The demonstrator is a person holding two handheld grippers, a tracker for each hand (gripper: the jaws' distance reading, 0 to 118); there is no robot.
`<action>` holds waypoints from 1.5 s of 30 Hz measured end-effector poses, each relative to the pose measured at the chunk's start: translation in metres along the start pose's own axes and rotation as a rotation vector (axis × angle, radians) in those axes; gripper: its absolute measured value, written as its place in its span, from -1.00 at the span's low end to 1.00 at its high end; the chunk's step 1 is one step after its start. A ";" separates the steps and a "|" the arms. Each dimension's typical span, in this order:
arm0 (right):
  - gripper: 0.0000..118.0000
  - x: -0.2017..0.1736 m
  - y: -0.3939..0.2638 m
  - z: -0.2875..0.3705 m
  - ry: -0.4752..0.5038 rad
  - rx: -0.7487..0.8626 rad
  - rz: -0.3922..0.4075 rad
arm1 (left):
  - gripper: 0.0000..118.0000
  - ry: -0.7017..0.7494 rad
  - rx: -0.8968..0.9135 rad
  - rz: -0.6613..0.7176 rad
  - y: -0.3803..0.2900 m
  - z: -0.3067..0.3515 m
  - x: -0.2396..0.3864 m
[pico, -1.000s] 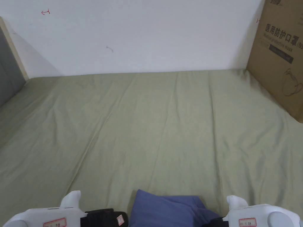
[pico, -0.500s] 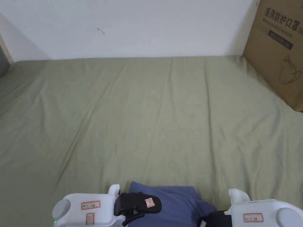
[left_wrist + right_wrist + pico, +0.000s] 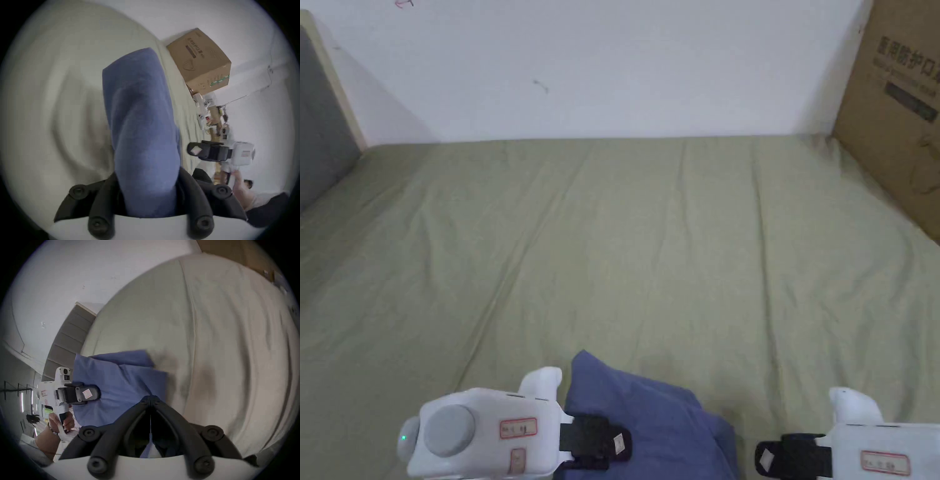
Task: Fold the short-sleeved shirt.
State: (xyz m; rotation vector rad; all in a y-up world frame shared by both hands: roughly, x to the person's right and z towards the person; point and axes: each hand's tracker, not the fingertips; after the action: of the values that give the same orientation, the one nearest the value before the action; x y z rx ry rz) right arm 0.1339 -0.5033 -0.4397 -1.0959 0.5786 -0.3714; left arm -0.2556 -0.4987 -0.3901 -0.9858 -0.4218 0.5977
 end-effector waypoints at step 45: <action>-1.00 -0.137 0.039 0.132 -0.170 0.584 0.453 | -0.95 0.490 0.879 -0.337 -0.010 0.105 0.179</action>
State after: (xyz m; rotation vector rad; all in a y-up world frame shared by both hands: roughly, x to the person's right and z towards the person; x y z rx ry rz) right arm 0.1052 -0.3158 -0.3968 -0.4106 0.5043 -0.0386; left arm -0.1773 -0.3200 -0.3180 -0.1810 0.1273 0.1717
